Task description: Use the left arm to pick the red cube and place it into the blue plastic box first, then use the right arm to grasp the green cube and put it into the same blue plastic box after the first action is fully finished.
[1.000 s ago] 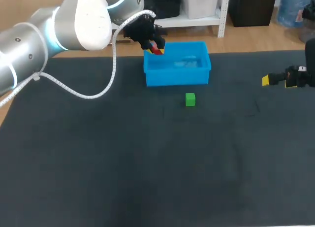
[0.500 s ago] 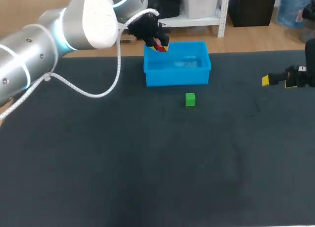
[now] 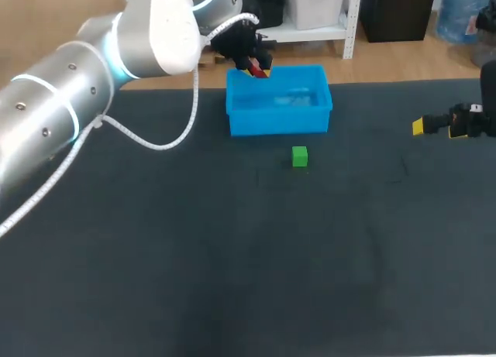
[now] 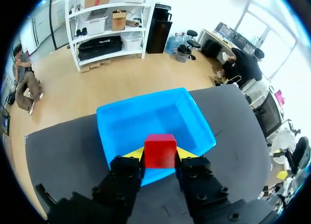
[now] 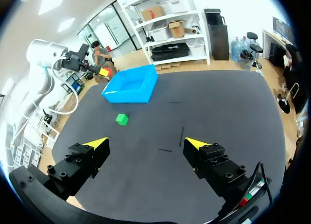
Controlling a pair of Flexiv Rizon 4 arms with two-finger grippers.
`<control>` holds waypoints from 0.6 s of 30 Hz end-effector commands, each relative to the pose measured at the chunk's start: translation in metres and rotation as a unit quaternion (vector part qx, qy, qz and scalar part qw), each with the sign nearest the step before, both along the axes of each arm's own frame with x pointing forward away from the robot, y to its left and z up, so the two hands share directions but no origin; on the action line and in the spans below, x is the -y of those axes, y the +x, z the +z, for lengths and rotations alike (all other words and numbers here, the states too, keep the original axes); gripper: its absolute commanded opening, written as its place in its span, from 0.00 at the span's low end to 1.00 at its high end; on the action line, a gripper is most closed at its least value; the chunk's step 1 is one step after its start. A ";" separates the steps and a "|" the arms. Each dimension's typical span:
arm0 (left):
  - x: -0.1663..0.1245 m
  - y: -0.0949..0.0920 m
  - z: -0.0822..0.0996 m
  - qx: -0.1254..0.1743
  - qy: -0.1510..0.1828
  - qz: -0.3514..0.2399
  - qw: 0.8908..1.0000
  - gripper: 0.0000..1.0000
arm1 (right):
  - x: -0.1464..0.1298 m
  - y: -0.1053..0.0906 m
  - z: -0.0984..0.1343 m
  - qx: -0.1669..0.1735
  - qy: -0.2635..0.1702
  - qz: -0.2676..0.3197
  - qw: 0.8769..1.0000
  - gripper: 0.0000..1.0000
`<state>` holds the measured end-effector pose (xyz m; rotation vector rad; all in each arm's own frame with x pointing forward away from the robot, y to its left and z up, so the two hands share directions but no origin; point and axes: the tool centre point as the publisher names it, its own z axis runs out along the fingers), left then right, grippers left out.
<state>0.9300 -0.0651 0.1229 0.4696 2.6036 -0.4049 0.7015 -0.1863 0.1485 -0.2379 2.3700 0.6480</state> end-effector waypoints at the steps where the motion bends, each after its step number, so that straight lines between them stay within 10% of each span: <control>1: 0.010 0.022 -0.006 -0.019 0.016 -0.009 1.000 0.00 | 0.000 0.000 0.000 0.000 0.000 0.000 1.000 1.00; 18: 0.000 0.049 -0.022 -0.024 0.040 0.002 0.999 0.00 | 0.000 0.000 0.000 0.000 0.000 0.000 1.000 1.00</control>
